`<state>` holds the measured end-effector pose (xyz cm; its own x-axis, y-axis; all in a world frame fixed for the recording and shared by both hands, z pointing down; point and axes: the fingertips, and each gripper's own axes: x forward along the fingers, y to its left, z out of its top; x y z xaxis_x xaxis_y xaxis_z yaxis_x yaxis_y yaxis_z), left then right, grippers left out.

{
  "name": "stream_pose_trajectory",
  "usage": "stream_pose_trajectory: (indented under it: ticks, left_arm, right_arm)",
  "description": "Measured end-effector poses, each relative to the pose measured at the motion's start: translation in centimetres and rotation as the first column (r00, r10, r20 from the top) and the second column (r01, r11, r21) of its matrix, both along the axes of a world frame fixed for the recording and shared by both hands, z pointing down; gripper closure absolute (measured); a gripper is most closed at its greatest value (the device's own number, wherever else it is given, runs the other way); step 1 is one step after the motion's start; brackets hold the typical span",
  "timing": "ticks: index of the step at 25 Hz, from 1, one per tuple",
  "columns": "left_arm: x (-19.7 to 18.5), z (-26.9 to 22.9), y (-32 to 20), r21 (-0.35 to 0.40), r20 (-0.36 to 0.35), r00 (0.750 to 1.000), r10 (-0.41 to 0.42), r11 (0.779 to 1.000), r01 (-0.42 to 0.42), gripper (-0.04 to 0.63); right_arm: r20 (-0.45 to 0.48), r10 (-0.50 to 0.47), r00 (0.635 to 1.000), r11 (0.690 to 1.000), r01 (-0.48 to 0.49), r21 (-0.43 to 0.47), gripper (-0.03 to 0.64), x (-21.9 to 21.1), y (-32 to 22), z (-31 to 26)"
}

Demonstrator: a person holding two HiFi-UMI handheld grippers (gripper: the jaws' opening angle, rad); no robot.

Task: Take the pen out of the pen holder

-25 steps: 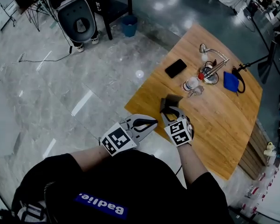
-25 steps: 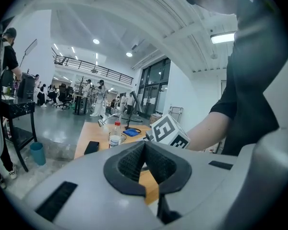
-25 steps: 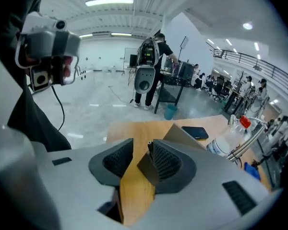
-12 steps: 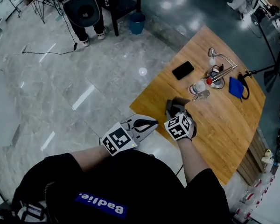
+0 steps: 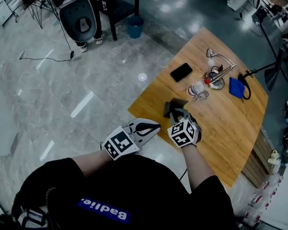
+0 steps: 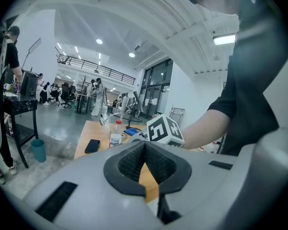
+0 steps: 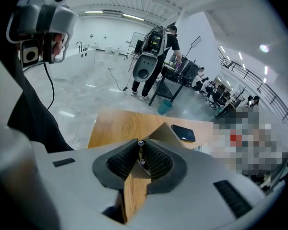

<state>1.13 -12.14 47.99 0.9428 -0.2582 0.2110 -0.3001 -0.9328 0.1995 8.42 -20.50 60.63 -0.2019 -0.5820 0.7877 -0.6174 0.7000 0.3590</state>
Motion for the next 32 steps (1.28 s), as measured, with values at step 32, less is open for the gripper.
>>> stream_pose_trajectory:
  ticks: [32]
  left_arm:
    - [9.2,-3.4,7.9,0.053,0.007,0.996,0.089,0.995,-0.089,0.586]
  right_arm:
    - [0.72,0.101,0.687,0.934,-0.314,0.169,0.567,5.2,15.5,-16.1]
